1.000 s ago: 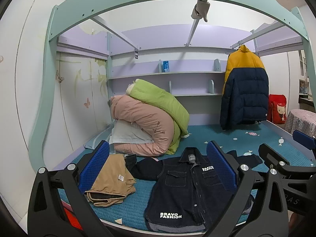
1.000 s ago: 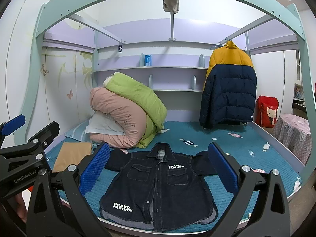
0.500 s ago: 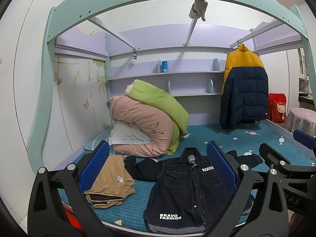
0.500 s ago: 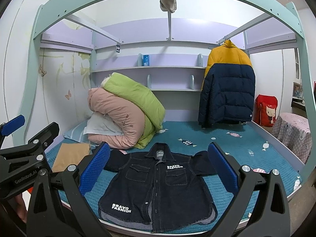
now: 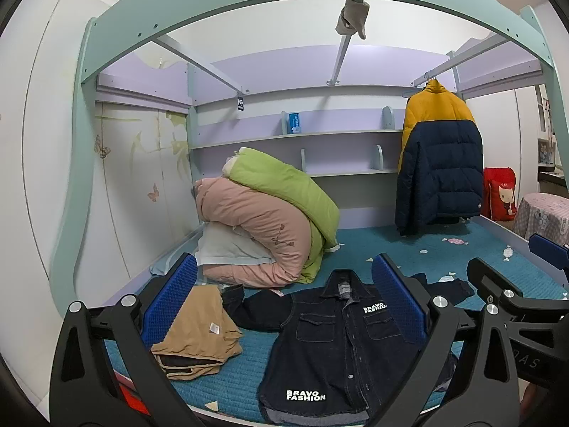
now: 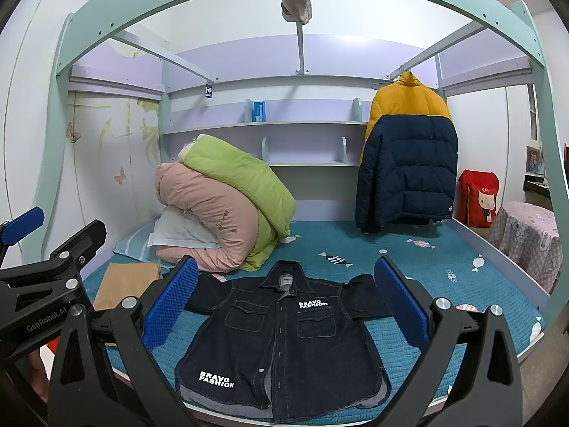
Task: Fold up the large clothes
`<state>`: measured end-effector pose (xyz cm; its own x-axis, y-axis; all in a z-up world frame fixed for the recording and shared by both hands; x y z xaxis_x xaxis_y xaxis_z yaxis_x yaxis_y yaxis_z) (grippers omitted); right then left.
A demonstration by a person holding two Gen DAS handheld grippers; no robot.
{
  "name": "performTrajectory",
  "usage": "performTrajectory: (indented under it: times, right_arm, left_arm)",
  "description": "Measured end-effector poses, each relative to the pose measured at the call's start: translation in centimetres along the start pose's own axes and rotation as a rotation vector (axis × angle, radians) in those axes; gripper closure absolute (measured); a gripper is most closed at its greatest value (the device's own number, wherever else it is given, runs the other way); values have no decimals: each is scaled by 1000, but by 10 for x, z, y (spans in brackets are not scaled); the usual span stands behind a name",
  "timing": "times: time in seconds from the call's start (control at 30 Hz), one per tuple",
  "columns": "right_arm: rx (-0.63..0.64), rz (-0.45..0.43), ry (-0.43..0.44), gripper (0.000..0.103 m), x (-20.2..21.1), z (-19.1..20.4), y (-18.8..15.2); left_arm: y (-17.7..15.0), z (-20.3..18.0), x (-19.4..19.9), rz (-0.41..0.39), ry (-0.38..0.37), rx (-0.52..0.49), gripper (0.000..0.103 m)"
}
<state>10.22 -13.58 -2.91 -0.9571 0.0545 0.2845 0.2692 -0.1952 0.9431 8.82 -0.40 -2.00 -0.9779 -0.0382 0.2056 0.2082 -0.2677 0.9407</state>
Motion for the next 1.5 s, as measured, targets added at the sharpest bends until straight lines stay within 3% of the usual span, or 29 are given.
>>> performTrajectory:
  times: [1.07,1.5]
  right_arm:
    - [-33,34,-25,7,-19,-4,-10]
    - [-55,106,-49,7,-68,-21,-19]
  left_arm:
    - [-2,-23,-40,36,-16,-23,5]
    - [-15,-39,-91,101,-40,-41,5]
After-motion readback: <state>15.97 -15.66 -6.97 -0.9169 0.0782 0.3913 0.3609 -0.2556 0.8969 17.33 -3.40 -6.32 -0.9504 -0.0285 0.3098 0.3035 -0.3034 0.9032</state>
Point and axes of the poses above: each gripper's, at about its wrist camera, not at the fingertips, and x roughly against the way its jaws point, z to its left, y to its top, the point moved 7 cm from there along -x, roughly the way its jaws point, and after that the axes turned 10 degrees about -x, right-handed, at the moved point
